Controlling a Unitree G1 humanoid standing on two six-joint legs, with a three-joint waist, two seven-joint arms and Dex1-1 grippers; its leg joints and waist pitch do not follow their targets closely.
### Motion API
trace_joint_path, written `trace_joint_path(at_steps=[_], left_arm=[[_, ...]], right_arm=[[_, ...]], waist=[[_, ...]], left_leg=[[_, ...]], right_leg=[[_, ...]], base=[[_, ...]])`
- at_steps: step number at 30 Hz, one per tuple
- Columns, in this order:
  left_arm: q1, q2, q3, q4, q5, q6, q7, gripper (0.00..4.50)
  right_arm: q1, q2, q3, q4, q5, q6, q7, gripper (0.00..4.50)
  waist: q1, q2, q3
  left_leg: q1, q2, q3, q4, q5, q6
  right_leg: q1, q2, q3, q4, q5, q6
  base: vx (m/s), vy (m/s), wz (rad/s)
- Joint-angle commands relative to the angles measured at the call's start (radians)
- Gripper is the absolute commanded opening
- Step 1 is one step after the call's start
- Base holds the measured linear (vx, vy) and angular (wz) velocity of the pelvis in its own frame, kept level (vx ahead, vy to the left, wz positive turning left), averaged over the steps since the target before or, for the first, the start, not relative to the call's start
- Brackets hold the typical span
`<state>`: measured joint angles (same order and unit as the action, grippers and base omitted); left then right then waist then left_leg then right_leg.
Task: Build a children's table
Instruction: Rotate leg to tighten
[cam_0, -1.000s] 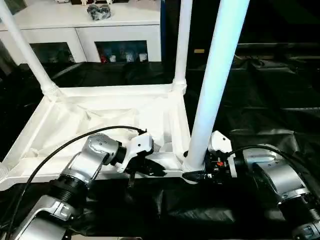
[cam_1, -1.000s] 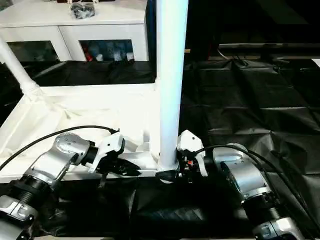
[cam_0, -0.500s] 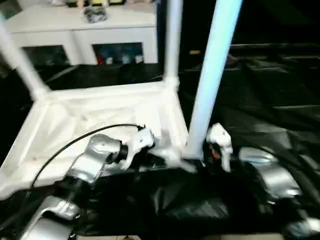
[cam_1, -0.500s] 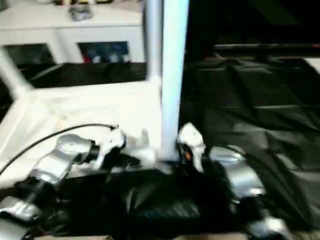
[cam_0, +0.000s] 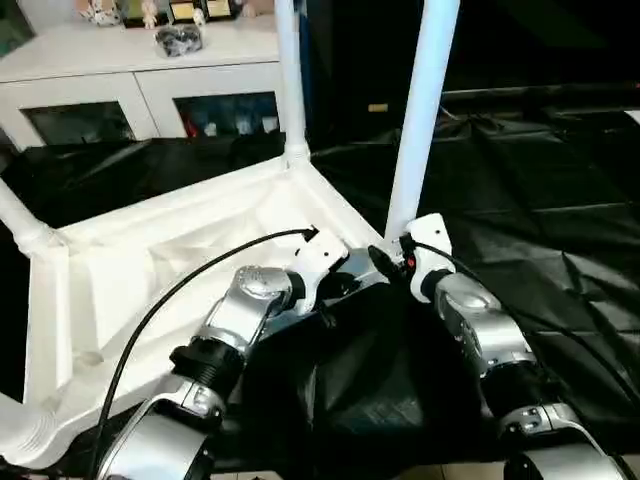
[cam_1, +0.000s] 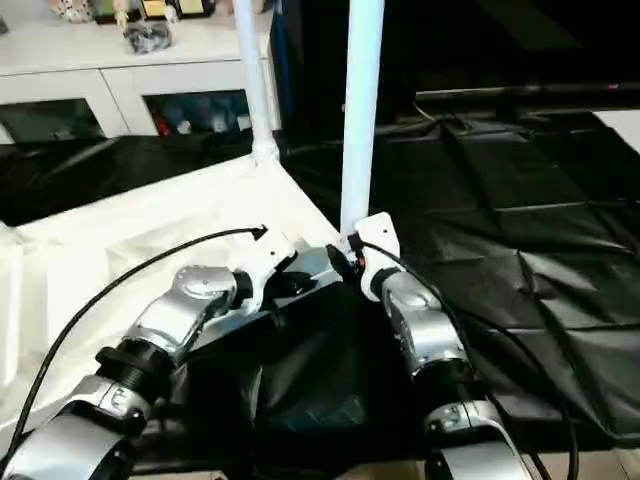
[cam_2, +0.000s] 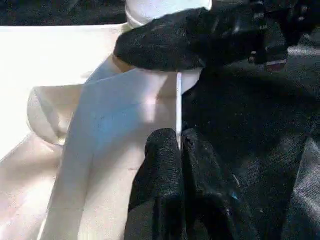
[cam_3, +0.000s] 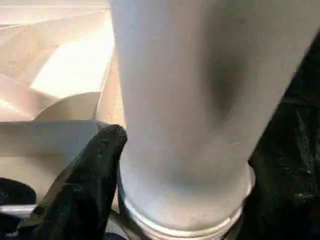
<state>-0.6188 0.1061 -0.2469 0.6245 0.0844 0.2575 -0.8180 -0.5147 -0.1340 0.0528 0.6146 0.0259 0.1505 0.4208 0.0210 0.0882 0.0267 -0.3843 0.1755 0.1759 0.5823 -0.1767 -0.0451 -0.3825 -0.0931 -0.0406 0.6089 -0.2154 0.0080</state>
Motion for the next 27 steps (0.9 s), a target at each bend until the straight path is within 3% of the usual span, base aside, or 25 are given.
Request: trace_joint_path(at_steps=[1,5,6,10,12,13,14,15,18,20,25,27], left_arm=[[0.008,-0.025,-0.061,-0.051,-0.035,-0.037,-0.094,0.00],[0.035,0.025,-0.079,-0.090,-0.061,-0.075,-0.209,0.00],[0.050,0.053,-0.088,-0.112,-0.077,-0.095,-0.275,0.00],[0.072,0.114,-0.107,-0.147,-0.087,-0.090,-0.377,0.00],[0.087,0.152,-0.118,-0.170,-0.102,-0.104,-0.453,0.00],[0.095,0.175,-0.120,-0.183,-0.111,-0.101,-0.493,0.00],[0.095,0.175,-0.120,-0.183,-0.111,-0.101,-0.493,0.00],[0.097,0.184,-0.120,-0.187,-0.115,-0.103,-0.509,0.00],[0.102,0.211,-0.125,-0.205,-0.134,-0.089,-0.560,0.00],[0.107,0.229,-0.127,-0.225,-0.154,-0.064,-0.595,0.00],[0.114,0.239,-0.130,-0.246,-0.163,-0.051,-0.623,0.00],[0.115,0.238,-0.129,-0.248,-0.162,-0.051,-0.623,0.00]], right_arm=[[0.012,0.029,0.111,0.011,-0.007,0.023,0.122,3.64],[0.032,-0.042,0.141,-0.042,-0.001,-0.030,0.270,3.64],[0.047,-0.085,0.160,-0.077,0.005,-0.065,0.345,3.64],[0.083,-0.165,0.185,-0.169,0.052,-0.052,0.520,3.64],[0.102,-0.219,0.208,-0.212,0.055,-0.047,0.606,3.64],[0.119,-0.266,0.227,-0.245,0.063,-0.038,0.678,3.64],[0.119,-0.266,0.227,-0.245,0.063,-0.038,0.678,3.64],[0.125,-0.283,0.232,-0.258,0.068,-0.034,0.702,3.64],[0.138,-0.316,0.235,-0.290,0.083,-0.020,0.762,3.64],[0.151,-0.338,0.244,-0.326,0.091,-0.011,0.791,3.49],[0.175,-0.346,0.250,-0.385,0.117,0.032,0.816,3.02],[0.179,-0.344,0.252,-0.394,0.120,0.038,0.816,3.02]], waist=[[0.002,-0.015,-0.044],[0.000,-0.015,-0.053],[0.004,-0.015,-0.055],[0.019,-0.013,-0.056],[0.025,-0.010,-0.051],[0.025,-0.019,-0.049],[0.028,-0.018,-0.047],[0.030,-0.012,-0.044],[0.033,-0.019,-0.042],[0.036,-0.017,-0.043],[0.038,-0.018,-0.049],[0.039,-0.018,-0.049]], left_leg=[[0.006,0.040,-0.021,-0.080,-0.313,0.030],[0.005,0.043,-0.016,-0.066,-0.208,0.081],[0.004,0.042,-0.014,-0.059,-0.148,0.115],[0.006,0.046,-0.010,-0.052,-0.115,0.159],[0.010,0.050,-0.009,-0.058,-0.158,0.151],[0.011,0.053,-0.009,-0.062,-0.182,0.139],[0.013,0.054,-0.011,-0.064,-0.193,0.130],[0.016,0.056,-0.008,-0.068,-0.222,0.118],[0.018,0.057,-0.008,-0.073,-0.253,0.088],[0.019,0.057,-0.009,-0.073,-0.243,0.081],[0.014,0.053,-0.008,-0.065,-0.170,0.107],[0.014,0.053,-0.007,-0.062,-0.159,0.116]], right_leg=[[0.035,-0.049,0.027,-0.091,-0.233,-0.195],[0.040,-0.048,0.024,-0.075,-0.029,-0.250],[0.044,-0.048,0.022,-0.066,0.063,-0.271],[0.045,-0.046,0.017,-0.060,0.113,-0.285],[0.041,-0.046,0.016,-0.066,0.035,-0.287],[0.041,-0.045,0.017,-0.069,-0.010,-0.282],[0.043,-0.044,0.017,-0.070,-0.033,-0.279],[0.035,-0.045,0.021,-0.074,-0.077,-0.276],[0.034,-0.047,0.025,-0.078,-0.132,-0.266],[0.034,-0.047,0.027,-0.076,-0.125,-0.262],[0.038,-0.047,0.026,-0.065,-0.023,-0.276],[0.037,-0.048,0.025,-0.065,-0.014,-0.280]], base=[[0.000,0.000,0.00],[0.014,0.000,0.00],[0.000,0.000,0.00],[0.000,0.000,0.00],[0.000,0.000,0.00],[0.000,0.000,0.00],[0.000,0.000,0.00],[0.000,0.000,0.00],[0.000,0.000,0.00],[0.000,0.000,0.00],[0.000,0.000,0.00],[0.000,0.000,0.00]])
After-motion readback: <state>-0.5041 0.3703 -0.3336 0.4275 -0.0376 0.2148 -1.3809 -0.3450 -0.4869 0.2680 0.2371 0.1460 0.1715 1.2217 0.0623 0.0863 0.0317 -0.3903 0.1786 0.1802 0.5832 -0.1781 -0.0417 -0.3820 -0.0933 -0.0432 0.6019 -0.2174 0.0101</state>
